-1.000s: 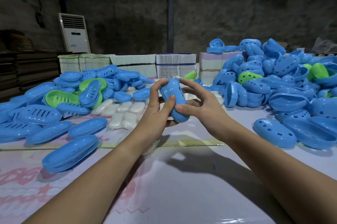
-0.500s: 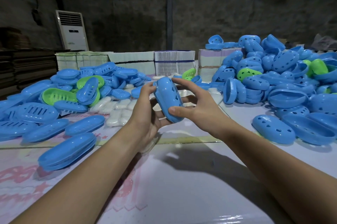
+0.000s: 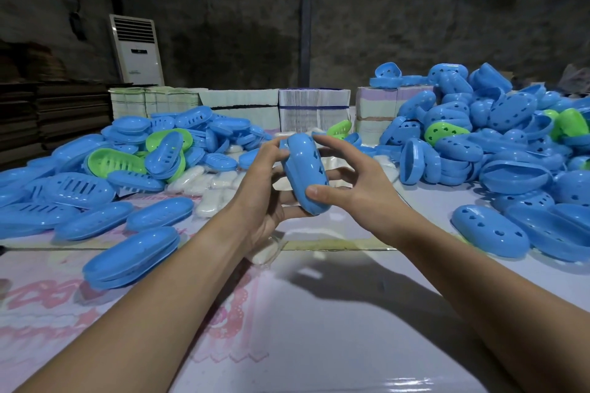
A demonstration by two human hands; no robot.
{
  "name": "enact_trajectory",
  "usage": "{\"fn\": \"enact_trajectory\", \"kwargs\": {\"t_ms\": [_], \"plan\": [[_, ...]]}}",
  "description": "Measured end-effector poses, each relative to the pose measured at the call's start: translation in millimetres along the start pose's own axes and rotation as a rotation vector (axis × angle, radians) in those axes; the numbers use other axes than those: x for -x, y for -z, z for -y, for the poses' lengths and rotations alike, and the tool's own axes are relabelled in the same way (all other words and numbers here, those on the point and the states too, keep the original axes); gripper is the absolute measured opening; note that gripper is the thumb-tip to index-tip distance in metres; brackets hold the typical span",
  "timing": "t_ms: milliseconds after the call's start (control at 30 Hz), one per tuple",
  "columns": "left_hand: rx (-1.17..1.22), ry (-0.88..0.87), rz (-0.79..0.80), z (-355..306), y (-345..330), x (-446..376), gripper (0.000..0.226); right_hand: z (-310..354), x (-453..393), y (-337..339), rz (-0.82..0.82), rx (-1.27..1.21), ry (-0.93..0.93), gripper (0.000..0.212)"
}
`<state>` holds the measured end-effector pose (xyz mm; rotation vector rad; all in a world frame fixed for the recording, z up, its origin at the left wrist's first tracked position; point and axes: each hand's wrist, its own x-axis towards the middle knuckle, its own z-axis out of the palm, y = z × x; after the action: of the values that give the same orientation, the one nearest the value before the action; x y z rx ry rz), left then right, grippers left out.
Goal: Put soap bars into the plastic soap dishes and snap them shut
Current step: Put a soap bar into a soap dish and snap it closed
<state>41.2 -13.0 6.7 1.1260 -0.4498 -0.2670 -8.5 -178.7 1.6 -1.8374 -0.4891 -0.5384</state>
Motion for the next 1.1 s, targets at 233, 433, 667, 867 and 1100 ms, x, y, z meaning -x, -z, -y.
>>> {"fn": "enact_trajectory", "kwargs": {"t_ms": [233,433,667,867,1100], "plan": [[0.045,0.008,-0.028,0,-3,5,0.036,-1,1,2,0.028,0.050,0.002,0.070],[0.029,0.022,-0.071,0,-4,4,0.039,-2,1,1,0.028,0.061,-0.005,0.070],[0.004,0.051,-0.094,0,-3,0,0.064,0,1,-1,0.008,-0.002,0.014,0.066],[-0.033,0.020,-0.126,4,-6,-1,0.042,-1,0,1,-0.008,0.004,0.001,0.065],[-0.039,0.066,-0.113,4,-14,5,0.056,-2,2,-4,-0.008,0.082,-0.023,0.067]]}}
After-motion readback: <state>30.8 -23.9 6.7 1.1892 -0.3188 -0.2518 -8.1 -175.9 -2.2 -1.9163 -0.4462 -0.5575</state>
